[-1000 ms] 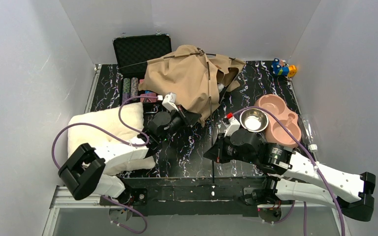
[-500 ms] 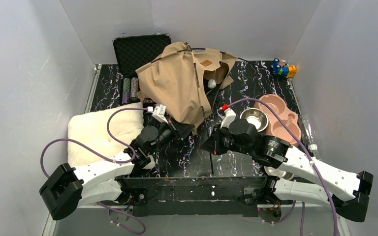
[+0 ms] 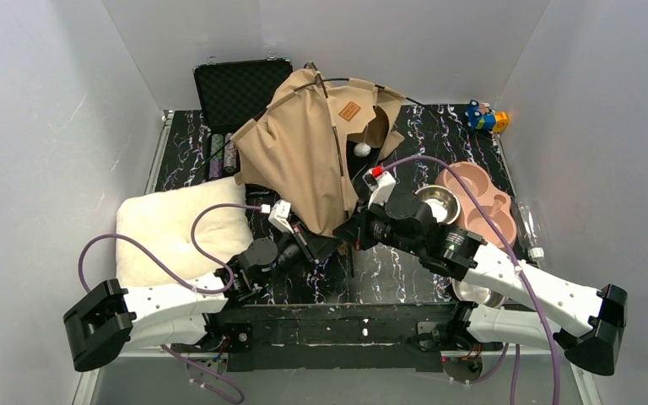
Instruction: Set up the pet tent
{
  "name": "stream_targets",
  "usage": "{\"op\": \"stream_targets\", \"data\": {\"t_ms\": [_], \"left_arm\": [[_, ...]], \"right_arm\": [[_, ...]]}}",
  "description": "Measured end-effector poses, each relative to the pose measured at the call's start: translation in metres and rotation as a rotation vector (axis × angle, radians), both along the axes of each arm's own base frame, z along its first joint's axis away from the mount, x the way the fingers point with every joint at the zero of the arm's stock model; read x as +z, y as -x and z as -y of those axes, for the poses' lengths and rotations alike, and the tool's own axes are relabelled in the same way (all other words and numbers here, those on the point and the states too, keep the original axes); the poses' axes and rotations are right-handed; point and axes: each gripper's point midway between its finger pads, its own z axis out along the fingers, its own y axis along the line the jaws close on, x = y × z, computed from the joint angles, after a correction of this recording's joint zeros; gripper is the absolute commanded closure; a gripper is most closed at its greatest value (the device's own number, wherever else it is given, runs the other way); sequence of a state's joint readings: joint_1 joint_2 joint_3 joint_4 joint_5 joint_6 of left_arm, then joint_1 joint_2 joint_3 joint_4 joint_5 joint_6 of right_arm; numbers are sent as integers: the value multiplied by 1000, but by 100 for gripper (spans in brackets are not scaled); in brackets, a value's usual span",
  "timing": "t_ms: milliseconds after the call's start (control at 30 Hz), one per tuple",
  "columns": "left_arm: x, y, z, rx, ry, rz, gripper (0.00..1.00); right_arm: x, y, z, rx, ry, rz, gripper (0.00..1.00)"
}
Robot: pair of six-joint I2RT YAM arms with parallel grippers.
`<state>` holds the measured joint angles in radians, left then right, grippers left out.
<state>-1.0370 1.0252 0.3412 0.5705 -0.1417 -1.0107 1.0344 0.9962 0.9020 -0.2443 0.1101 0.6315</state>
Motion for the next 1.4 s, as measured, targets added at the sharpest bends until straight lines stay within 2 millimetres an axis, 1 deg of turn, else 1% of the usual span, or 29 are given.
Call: {"op": "stream_targets", "data": {"t_ms": [133,233,333,500,600,800,1267,1400], "left_arm": [[4,12,3,-19,20,-21,100],[6,16,4,-21,33,-37,100],[11,17,2,-12,75,-61,100],[7,22,-3,-3,107,-122,100],[8,24,-5,2,121,-150,100],[13,25,-8,14,156,-186,100],[15,27,-7,21,188,-226,100],[14,29,-5,24,188,-230,100]], "right_arm": [[13,-11,-2,-14,-29,66,99],[21,-16,-4,-7,-45,118,99],[26,-20,-7,5,-57,173,99],[17,-22,-10,31,-51,226,99],[16,-22,-12,44,-61,250,99],[23,-22,-16,63,-91,291,99],[28,-22,-18,80,-101,332,99],[27,-23,-19,87,-91,340,99]]}}
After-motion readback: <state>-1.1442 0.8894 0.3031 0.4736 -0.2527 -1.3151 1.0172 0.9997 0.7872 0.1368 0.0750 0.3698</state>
